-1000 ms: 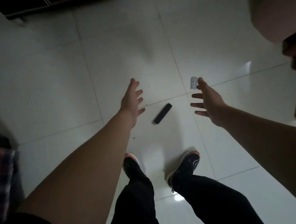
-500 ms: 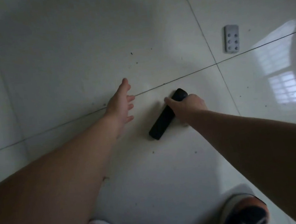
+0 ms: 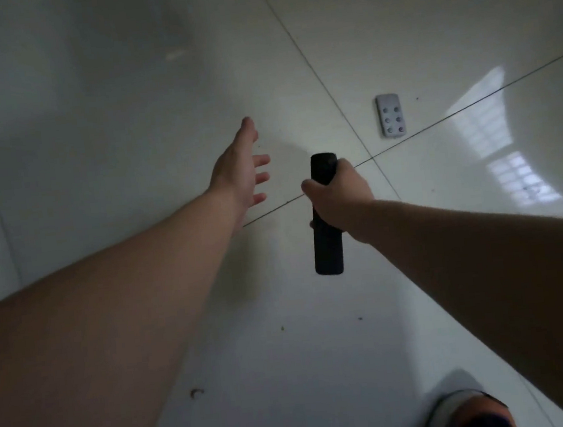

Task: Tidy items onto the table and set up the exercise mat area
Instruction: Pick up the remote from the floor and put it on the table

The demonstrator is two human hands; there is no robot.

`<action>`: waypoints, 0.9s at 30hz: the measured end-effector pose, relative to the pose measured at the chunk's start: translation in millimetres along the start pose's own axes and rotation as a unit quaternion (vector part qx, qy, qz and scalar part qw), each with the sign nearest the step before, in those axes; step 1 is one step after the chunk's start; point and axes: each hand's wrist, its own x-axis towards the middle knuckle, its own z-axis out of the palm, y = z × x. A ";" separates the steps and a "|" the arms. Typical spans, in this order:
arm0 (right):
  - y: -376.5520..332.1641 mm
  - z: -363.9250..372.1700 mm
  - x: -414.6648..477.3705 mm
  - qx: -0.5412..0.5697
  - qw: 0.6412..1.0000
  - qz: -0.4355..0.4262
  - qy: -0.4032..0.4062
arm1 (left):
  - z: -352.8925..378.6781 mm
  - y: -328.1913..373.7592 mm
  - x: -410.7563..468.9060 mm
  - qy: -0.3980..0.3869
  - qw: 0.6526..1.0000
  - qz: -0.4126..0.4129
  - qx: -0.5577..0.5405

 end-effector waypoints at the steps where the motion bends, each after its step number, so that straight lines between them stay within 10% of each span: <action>1: -11.4 -14.0 -12.1 0.026 1.000 0.011 -0.009 | -3.0 8.7 -14.9 0.008 1.000 -0.006 -0.001; 27: -385.8 -545.8 -465.7 0.199 0.975 -0.070 0.067 | 107.0 600.0 -527.8 -0.044 0.992 0.122 0.008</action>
